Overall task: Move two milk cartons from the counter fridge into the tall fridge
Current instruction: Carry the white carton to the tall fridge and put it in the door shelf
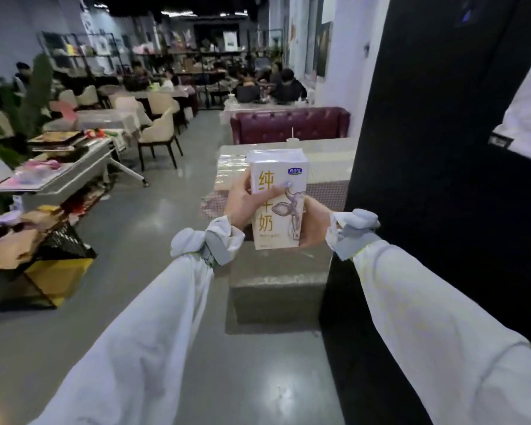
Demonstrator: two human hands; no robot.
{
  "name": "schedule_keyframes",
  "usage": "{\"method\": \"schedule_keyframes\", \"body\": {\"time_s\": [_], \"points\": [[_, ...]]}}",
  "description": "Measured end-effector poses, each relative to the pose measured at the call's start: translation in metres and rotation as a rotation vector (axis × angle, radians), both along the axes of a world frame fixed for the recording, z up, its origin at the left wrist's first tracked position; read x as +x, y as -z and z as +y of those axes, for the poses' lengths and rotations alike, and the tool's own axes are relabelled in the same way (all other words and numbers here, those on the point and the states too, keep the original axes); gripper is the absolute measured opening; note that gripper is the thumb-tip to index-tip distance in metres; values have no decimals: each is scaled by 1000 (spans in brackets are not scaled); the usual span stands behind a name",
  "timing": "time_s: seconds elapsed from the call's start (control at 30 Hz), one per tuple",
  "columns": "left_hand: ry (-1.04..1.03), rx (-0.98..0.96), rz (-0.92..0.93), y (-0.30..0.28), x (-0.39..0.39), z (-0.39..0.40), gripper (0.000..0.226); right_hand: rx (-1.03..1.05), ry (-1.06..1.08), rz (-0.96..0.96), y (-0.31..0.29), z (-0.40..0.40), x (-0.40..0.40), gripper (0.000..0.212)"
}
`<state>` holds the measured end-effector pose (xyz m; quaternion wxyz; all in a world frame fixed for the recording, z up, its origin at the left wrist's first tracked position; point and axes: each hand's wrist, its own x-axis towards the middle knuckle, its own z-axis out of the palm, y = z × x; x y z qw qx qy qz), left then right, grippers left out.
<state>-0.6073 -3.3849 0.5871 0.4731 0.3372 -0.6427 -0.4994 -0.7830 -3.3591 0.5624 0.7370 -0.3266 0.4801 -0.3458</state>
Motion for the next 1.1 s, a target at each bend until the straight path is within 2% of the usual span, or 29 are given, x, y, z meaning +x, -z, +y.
{"method": "schedule_keyframes", "body": {"time_s": [0.03,0.13,0.17,0.23,0.33,0.5,0.63,0.73,0.87,1.0,1.1], "points": [[20,1,1,-1,-5,-7,45,-6,13,18,-3,3,-2,67],[183,2,19,-9,-36,-43,48,-164,447,55,-7,-2,-10,38],[232,8,26,-10,-49,-51,47,-195,565,51,-6,-1,-16,37],[334,23,38,-12,-71,-64,47,-145,590,100,-13,-2,-33,36],[520,28,44,-13,-104,-86,56,37,582,130,-25,4,-64,70],[846,-20,41,-20,-146,-99,46,40,945,89,-22,23,-69,71],[1080,-92,81,-34,-148,-79,41,-29,1210,105,-26,59,-43,74],[1209,-104,84,-41,-145,-56,48,19,1270,79,-32,91,-17,99],[1360,-100,78,-44,-139,-21,48,22,1391,7,-35,133,10,74],[1401,-45,104,-41,-139,4,33,85,1475,57,-39,157,25,74],[1437,-61,100,-41,-141,17,31,113,1536,80,-40,169,30,76]]}}
